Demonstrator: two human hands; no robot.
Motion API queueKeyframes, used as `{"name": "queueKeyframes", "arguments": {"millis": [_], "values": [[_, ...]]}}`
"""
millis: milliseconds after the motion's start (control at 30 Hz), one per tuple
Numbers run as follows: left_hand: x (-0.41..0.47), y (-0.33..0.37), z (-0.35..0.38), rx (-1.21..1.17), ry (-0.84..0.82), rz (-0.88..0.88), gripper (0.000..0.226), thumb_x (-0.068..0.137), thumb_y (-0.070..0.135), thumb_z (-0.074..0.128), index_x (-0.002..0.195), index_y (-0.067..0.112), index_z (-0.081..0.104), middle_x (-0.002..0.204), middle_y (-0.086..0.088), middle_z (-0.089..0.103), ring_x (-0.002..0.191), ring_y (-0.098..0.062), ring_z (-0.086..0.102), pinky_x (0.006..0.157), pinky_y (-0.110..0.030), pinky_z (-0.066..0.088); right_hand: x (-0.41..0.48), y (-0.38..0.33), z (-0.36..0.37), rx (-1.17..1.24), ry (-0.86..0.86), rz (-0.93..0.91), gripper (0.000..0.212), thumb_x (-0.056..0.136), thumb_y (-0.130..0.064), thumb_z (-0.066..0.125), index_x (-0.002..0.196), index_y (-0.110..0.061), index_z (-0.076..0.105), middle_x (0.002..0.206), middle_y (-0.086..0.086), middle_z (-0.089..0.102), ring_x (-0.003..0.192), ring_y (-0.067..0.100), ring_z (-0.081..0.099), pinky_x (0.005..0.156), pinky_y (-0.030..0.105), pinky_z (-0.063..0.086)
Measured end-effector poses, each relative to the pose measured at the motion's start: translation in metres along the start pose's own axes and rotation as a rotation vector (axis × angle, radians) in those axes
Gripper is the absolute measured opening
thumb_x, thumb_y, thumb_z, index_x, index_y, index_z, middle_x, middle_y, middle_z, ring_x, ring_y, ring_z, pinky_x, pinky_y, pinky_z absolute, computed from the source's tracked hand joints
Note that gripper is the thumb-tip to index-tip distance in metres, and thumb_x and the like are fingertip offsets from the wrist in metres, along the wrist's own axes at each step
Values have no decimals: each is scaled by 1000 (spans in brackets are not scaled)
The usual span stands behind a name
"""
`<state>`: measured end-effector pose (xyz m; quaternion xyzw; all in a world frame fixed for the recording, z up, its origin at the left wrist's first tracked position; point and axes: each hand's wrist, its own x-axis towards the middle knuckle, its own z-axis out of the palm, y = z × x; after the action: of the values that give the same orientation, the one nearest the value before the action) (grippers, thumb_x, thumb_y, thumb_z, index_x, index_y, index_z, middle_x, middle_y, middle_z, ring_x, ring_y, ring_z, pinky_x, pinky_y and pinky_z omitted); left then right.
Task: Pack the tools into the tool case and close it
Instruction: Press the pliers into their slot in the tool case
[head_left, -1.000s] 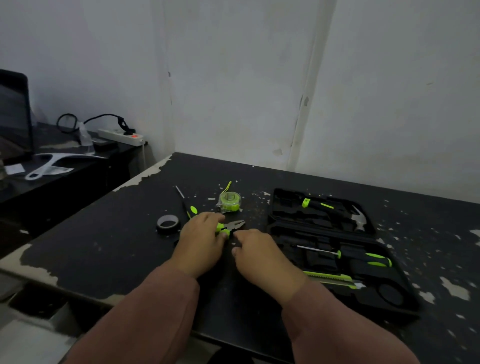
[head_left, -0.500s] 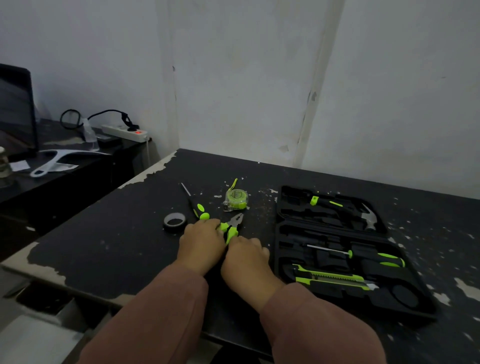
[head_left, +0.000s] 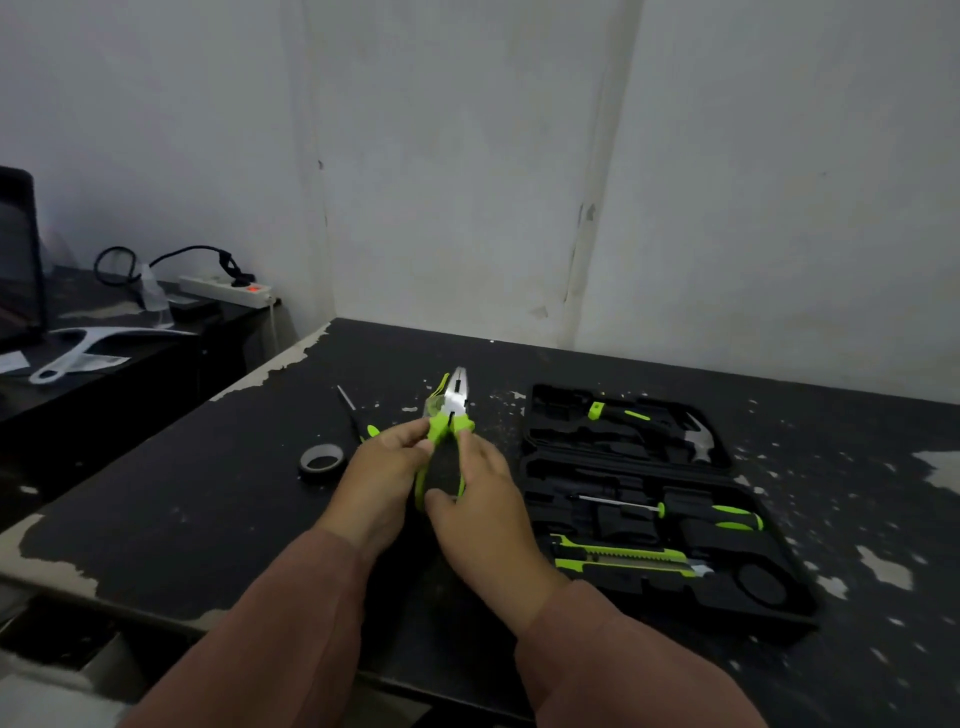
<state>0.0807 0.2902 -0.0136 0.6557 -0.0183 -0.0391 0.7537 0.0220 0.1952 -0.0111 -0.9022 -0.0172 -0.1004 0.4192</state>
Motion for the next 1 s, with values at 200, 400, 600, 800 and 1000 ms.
{"name": "queueKeyframes", "arguments": {"millis": [200, 400, 600, 800, 1000], "values": [[11, 6, 38, -228, -137, -98, 32, 90, -5, 46, 118, 5, 56, 94, -10, 65, 80, -18, 61, 73, -26, 52, 6, 12, -37, -195, 124, -70, 80, 83, -31, 58, 147, -18, 12, 154, 0, 16, 137, 24, 26, 111, 32, 28], [14, 9, 86, -204, -289, -56, 22, 85, -10, 51, 90, 8, 62, 80, -8, 62, 70, -16, 59, 68, -23, 48, 10, 36, -81, -468, 196, -58, 80, 82, -32, 56, 146, -20, 9, 148, 2, 24, 122, 32, 36, 101, 40, 35], [28, 10, 120, -163, -405, -68, 12, 86, -5, 55, 85, 7, 57, 72, -8, 63, 61, -16, 62, 58, -25, 54, 29, 68, -135, -429, 77, -32, 84, 75, -26, 63, 146, -25, 17, 143, 1, 34, 127, 27, 38, 103, 37, 36], [68, 11, 122, -46, -312, -10, 30, 89, -4, 51, 117, 9, 50, 90, -6, 59, 77, -16, 60, 71, -24, 53, 49, 106, -170, -434, -43, 48, 83, 69, -29, 72, 141, -26, 31, 125, -1, 42, 110, 16, 46, 85, 25, 38], [98, -3, 109, 421, -365, 219, 28, 83, 3, 64, 97, 27, 66, 93, -4, 67, 78, -12, 59, 78, -19, 50, 72, 132, -182, -454, -182, 20, 83, 65, -29, 76, 137, -30, 37, 126, -5, 45, 115, 15, 47, 90, 24, 39]]}}
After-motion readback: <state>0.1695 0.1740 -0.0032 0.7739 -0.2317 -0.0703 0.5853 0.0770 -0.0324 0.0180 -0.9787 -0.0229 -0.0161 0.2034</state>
